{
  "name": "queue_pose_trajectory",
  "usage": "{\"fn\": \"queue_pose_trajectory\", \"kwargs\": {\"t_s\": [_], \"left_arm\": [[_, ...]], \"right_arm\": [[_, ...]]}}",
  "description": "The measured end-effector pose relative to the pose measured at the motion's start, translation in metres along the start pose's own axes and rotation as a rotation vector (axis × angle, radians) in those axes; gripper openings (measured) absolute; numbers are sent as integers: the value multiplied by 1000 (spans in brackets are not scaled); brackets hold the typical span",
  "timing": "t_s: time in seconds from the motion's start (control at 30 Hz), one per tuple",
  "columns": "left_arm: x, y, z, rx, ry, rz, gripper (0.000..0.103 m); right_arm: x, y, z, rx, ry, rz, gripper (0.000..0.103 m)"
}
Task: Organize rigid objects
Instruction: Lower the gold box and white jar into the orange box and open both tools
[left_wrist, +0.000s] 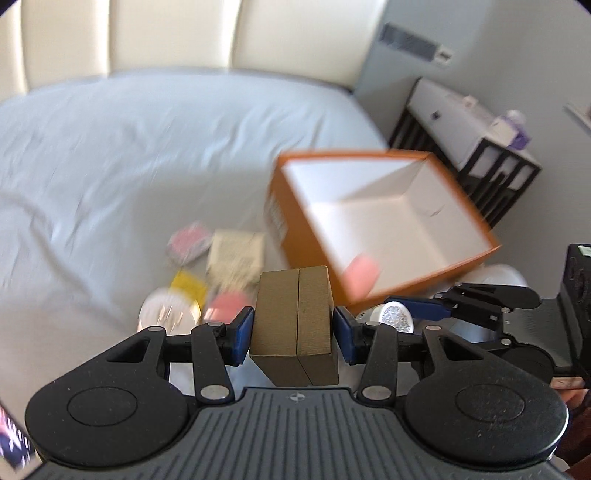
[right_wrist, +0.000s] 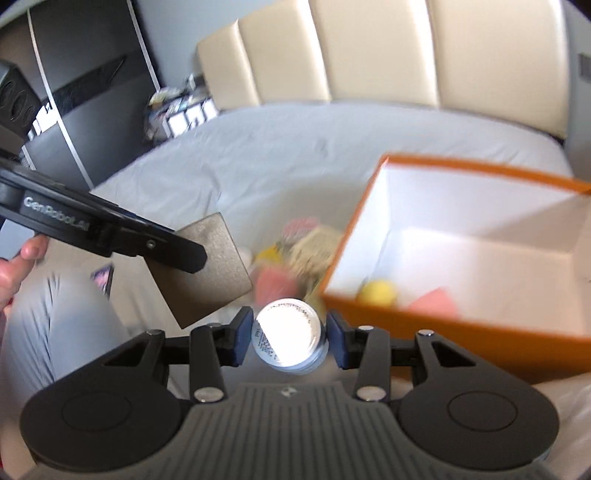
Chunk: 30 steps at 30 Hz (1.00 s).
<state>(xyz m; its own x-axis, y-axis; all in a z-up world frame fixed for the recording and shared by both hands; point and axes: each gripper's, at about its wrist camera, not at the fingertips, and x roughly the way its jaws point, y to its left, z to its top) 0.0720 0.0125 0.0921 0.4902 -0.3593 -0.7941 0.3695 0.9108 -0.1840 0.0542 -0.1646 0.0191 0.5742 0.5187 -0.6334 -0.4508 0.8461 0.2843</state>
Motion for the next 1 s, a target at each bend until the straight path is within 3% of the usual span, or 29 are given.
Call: {"fn": "queue_pose_trajectory", "kwargs": {"t_s": [0.17,0.33,0.67,0.83,1.0], "left_arm": [[3,-43,38,159,-73,19,52],[36,-86,68,340,-58,44,52],[154,-116,86,706,137,173,52],[188,-115,80,798,255,188,52],[206,-114,74,882,316,178,52]], "right_arm": [[-26,-30,26,53,-77,-73,43],[-28,-66,42,96,-85,-200,43],[-2,-124,51,137,19,-285,43],[12,-147,53,159,68,-293,43],[23,-155,56,158,80,-286,43]]}}
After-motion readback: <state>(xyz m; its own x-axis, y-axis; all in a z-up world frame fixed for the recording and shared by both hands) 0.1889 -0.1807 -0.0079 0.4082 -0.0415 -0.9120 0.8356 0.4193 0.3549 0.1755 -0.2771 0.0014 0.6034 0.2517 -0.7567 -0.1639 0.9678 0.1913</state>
